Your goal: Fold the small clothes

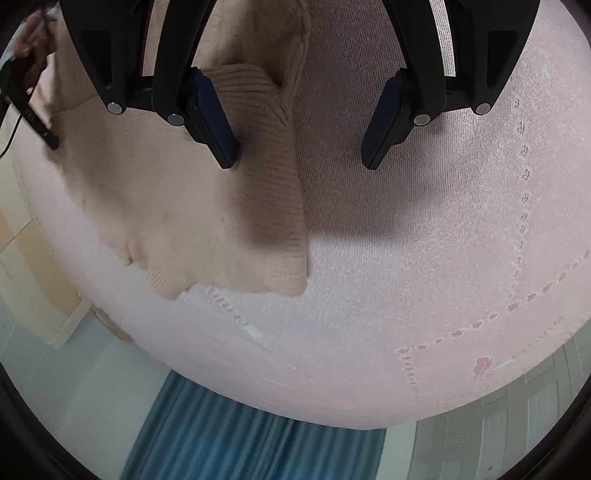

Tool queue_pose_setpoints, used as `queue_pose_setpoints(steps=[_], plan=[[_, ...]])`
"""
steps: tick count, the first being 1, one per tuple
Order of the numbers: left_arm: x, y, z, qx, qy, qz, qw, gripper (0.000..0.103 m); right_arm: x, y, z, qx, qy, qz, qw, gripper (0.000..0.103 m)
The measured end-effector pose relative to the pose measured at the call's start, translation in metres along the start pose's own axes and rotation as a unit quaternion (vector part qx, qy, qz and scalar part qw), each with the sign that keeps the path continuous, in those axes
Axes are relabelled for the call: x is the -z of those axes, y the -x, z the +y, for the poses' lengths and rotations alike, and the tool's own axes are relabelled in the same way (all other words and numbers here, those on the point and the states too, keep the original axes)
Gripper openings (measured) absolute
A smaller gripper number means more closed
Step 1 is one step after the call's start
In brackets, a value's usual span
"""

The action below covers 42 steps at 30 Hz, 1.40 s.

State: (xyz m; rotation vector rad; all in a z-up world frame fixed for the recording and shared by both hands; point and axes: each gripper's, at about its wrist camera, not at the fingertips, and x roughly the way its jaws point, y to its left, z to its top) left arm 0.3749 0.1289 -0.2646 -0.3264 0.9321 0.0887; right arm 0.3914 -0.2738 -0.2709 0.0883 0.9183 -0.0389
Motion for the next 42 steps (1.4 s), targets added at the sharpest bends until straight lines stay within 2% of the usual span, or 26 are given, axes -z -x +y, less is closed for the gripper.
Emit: queue_pose_setpoints(steps=[2,4,7,9,11,12,14,15,18,21,25,27,31,38,42], plan=[[0.002,-0.003,-0.007,-0.013,-0.024,0.001,0.9996,0.073,-0.001,0.002,-0.006,0.005,-0.011,0.0,1.0,0.024],[0.004,-0.005,-0.014,-0.028,-0.045,-0.003,0.9986,0.075,-0.002,0.008,-0.012,0.026,-0.018,-0.008,0.999,0.034],[0.007,-0.007,-0.023,-0.054,-0.068,-0.011,0.9962,0.078,-0.005,0.024,-0.023,0.049,-0.014,-0.024,0.998,0.037],[0.007,-0.006,-0.023,-0.055,-0.066,-0.011,0.9963,0.08,-0.005,0.04,-0.035,0.056,-0.013,-0.029,0.998,0.041],[0.006,-0.006,-0.02,-0.047,-0.057,-0.01,0.9972,0.081,-0.001,0.058,-0.052,0.061,-0.024,-0.037,0.997,0.055],[0.005,-0.006,-0.019,-0.045,-0.056,-0.01,0.9974,0.081,0.002,0.068,-0.066,0.067,-0.037,-0.043,0.996,0.059],[0.006,-0.005,-0.019,-0.044,-0.056,-0.012,0.9974,0.081,0.009,0.08,-0.095,0.081,-0.061,-0.031,0.994,0.071],[0.006,-0.005,-0.019,-0.045,-0.058,-0.014,0.9972,0.082,0.012,0.083,-0.109,0.082,-0.07,-0.021,0.994,0.073],[0.006,-0.005,-0.02,-0.05,-0.059,-0.015,0.9969,0.084,0.034,0.093,-0.16,0.094,-0.089,0.005,0.991,0.075],[0.007,-0.005,-0.019,-0.047,-0.052,-0.016,0.9974,0.085,0.063,0.099,-0.212,0.135,-0.11,0.012,0.985,0.075],[0.007,-0.006,-0.02,-0.052,-0.054,-0.017,0.997,0.086,0.098,0.1,-0.27,0.118,-0.169,0.031,0.978,0.075],[0.007,-0.006,-0.02,-0.054,-0.055,-0.018,0.9969,0.087,0.108,0.1,-0.285,0.093,-0.186,0.027,0.978,0.075],[0.007,-0.007,-0.019,-0.05,-0.054,-0.018,0.9971,0.088,0.107,0.099,-0.296,0.077,-0.196,0.013,0.978,0.08],[0.007,-0.008,-0.019,-0.05,-0.055,-0.018,0.9971,0.089,0.092,0.084,-0.333,0.047,-0.271,0.005,0.962,0.082],[0.007,-0.008,-0.02,-0.049,-0.054,-0.017,0.9972,0.09,0.085,0.077,-0.339,0.041,-0.289,-0.007,0.956,0.082]])
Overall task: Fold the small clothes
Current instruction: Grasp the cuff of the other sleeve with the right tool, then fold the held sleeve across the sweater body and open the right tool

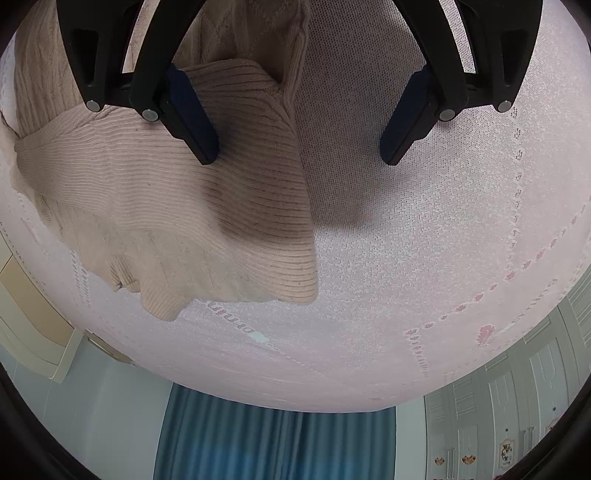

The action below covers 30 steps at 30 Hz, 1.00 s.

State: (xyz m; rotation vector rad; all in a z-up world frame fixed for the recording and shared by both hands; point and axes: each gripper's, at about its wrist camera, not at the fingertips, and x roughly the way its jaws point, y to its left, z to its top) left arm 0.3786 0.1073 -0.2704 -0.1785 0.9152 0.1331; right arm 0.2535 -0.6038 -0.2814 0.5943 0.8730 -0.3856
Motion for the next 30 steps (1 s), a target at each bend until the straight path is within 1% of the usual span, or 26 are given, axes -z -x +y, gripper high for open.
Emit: queue_pose_setpoints(steps=[1,2,3,4,5,6,7,10,14,17,20,23,27,30], plan=[[0.0,0.0,0.0,0.0,0.001,0.0,1.0,0.09,-0.003,-0.002,0.003,0.003,-0.002,-0.003,1.0,0.081],[0.0,0.0,0.0,0.001,0.002,0.001,1.0,0.09,-0.005,-0.004,0.005,0.012,-0.004,-0.005,1.0,0.074],[-0.001,0.0,0.0,0.001,0.002,0.001,1.0,0.091,-0.007,-0.004,0.005,0.032,-0.003,-0.007,0.999,0.068],[-0.001,0.0,0.0,0.002,0.003,0.002,1.0,0.091,-0.009,-0.006,0.007,0.05,-0.001,-0.008,0.999,0.049],[-0.001,0.0,0.0,0.003,0.003,0.002,1.0,0.091,-0.012,-0.007,0.007,0.067,0.002,-0.007,0.998,0.021],[-0.001,0.001,0.001,0.004,0.004,0.002,1.0,0.09,-0.014,-0.008,0.009,0.062,-0.001,-0.003,0.998,0.008],[-0.002,0.002,0.001,0.006,0.005,0.002,1.0,0.09,-0.017,-0.006,0.01,0.055,-0.008,-0.002,0.998,0.006],[-0.005,0.007,0.004,0.025,0.02,0.006,0.9995,0.09,-0.02,0.013,0.025,0.072,0.008,-0.026,0.997,0.006],[-0.012,0.025,0.013,0.058,0.051,-0.007,0.997,0.09,-0.02,0.051,0.07,0.1,0.06,-0.072,0.991,0.006],[-0.018,0.048,0.028,0.08,0.069,-0.032,0.9939,0.09,-0.019,0.077,0.115,0.1,0.102,-0.099,0.985,0.005],[-0.019,0.065,0.051,0.089,0.096,-0.049,0.9902,0.09,-0.017,0.099,0.175,0.084,0.146,-0.121,0.978,0.005],[-0.019,0.077,0.077,0.094,0.12,-0.061,0.9864,0.09,-0.004,0.117,0.229,0.071,0.188,-0.138,0.97,0.005],[-0.015,0.092,0.113,0.079,0.135,-0.083,0.9842,0.09,0.024,0.125,0.317,0.03,0.241,-0.145,0.959,0.005],[-0.012,0.096,0.14,0.077,0.157,-0.084,0.9811,0.09,0.061,0.127,0.38,-0.015,0.279,-0.133,0.951,0.005]])
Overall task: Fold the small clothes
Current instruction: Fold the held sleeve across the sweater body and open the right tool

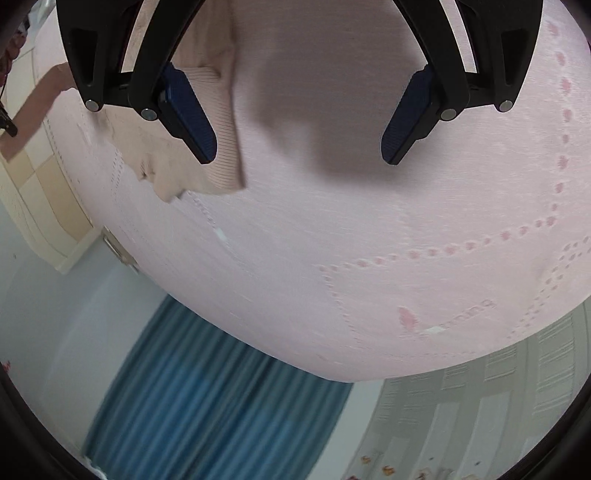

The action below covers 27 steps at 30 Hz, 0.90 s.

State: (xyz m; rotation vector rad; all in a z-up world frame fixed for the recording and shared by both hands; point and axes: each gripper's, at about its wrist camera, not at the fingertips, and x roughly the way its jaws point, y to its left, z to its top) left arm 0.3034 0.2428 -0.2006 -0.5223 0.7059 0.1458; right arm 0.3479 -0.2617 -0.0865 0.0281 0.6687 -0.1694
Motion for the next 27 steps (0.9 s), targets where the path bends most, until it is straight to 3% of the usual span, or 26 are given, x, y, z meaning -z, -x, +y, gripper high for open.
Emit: queue_pose_setpoints(steps=[3,7,13,14,17,20,24,27], plan=[[-0.006,0.002,0.02,-0.006,0.022,0.002,0.9997,0.09,0.012,0.001,0.075,-0.057,0.031,0.011,0.998,0.005],[-0.01,0.001,0.033,-0.017,0.024,0.011,0.9995,0.09,0.04,-0.007,0.179,-0.131,0.098,0.042,0.986,0.005],[-0.007,-0.004,0.033,-0.025,0.004,0.022,0.9994,0.09,0.094,-0.021,0.277,-0.17,0.193,0.074,0.963,0.007],[-0.006,-0.006,0.031,-0.024,0.003,0.025,0.9994,0.09,0.104,-0.024,0.283,-0.192,0.2,0.093,0.956,0.014],[-0.003,-0.011,0.026,-0.012,0.001,0.032,0.9994,0.09,0.116,-0.037,0.278,-0.234,0.209,0.122,0.941,0.035],[0.001,-0.017,0.014,0.014,-0.007,0.042,0.999,0.09,0.116,-0.033,0.245,-0.236,0.184,0.101,0.949,0.049],[0.012,-0.028,-0.013,0.056,-0.027,0.059,0.9963,0.089,0.107,-0.035,0.175,-0.236,0.125,0.102,0.958,0.05],[0.022,-0.039,-0.041,0.084,-0.046,0.076,0.9925,0.088,0.104,-0.05,0.123,-0.191,0.086,0.095,0.973,0.05]])
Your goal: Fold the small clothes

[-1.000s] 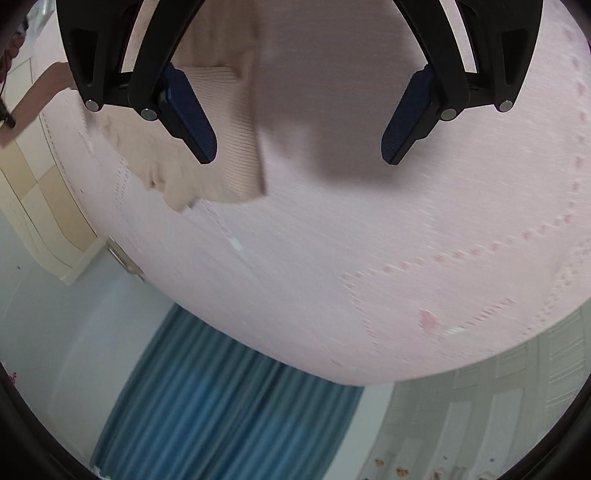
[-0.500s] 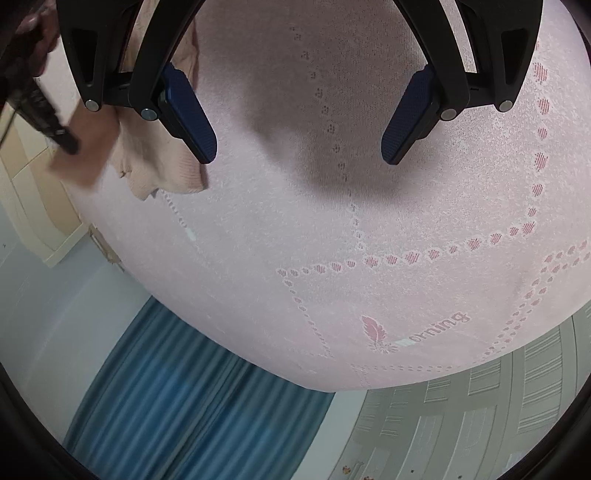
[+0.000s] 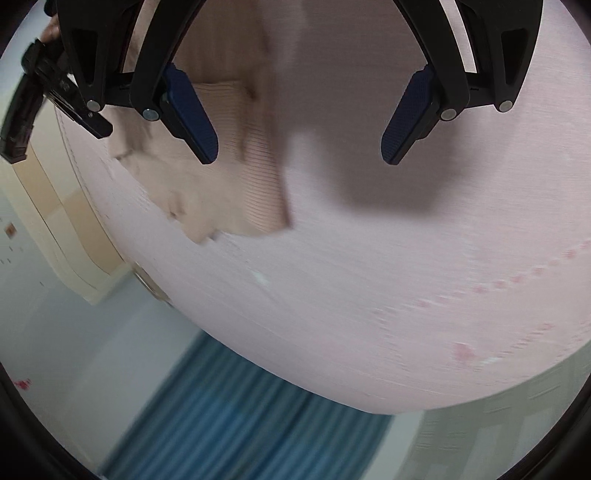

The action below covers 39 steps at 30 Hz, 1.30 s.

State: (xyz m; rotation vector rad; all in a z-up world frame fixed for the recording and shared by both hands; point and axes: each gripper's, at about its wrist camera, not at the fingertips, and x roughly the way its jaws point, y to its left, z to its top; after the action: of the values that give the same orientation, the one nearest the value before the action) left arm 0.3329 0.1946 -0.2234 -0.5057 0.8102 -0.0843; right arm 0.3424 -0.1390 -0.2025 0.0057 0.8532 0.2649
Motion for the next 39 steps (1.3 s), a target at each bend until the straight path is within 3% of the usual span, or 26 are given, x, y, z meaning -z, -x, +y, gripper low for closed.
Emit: queue_pose_setpoints(steps=[4,7,9,16,17,22,25,26,31,35,39], plan=[[0.013,-0.025,-0.037,-0.012,-0.053,0.012,0.9985,0.079,0.021,0.002,-0.066,0.043,-0.056,0.003,0.997,0.05],[0.024,-0.04,-0.052,-0.032,-0.092,0.012,0.9952,0.065,0.03,-0.004,-0.097,0.041,-0.092,0.024,0.995,0.05],[0.027,-0.047,-0.057,-0.025,-0.097,0.015,0.9949,0.056,0.029,-0.004,-0.109,0.021,-0.113,0.035,0.993,0.05],[0.03,-0.062,-0.064,-0.034,-0.09,-0.001,0.9954,0.041,0.028,0.007,-0.122,-0.026,-0.134,0.019,0.99,0.05],[0.03,-0.065,-0.064,-0.037,-0.092,-0.002,0.995,0.035,0.028,0.007,-0.12,-0.028,-0.131,0.017,0.991,0.05],[0.029,-0.061,-0.069,-0.048,-0.106,-0.016,0.993,0.025,0.026,0.006,-0.114,-0.014,-0.099,0.018,0.995,0.05],[0.029,-0.058,-0.075,-0.056,-0.117,-0.023,0.9913,0.015,0.026,0.006,-0.117,0.0,-0.098,0.013,0.995,0.05],[0.029,-0.057,-0.077,-0.057,-0.119,-0.024,0.991,0.007,0.026,0.006,-0.12,0.001,-0.104,0.013,0.994,0.05],[0.027,-0.042,-0.09,-0.059,-0.141,-0.048,0.9871,0.006,0.026,0.002,-0.139,0.01,-0.141,0.017,0.99,0.05],[0.014,-0.037,-0.098,-0.071,-0.137,-0.065,0.9858,0.006,0.026,0.003,-0.153,0.004,-0.165,0.005,0.986,0.05],[-0.007,-0.037,-0.101,-0.056,-0.118,-0.073,0.9887,0.005,0.025,0.003,-0.161,-0.006,-0.183,-0.002,0.983,0.05]])
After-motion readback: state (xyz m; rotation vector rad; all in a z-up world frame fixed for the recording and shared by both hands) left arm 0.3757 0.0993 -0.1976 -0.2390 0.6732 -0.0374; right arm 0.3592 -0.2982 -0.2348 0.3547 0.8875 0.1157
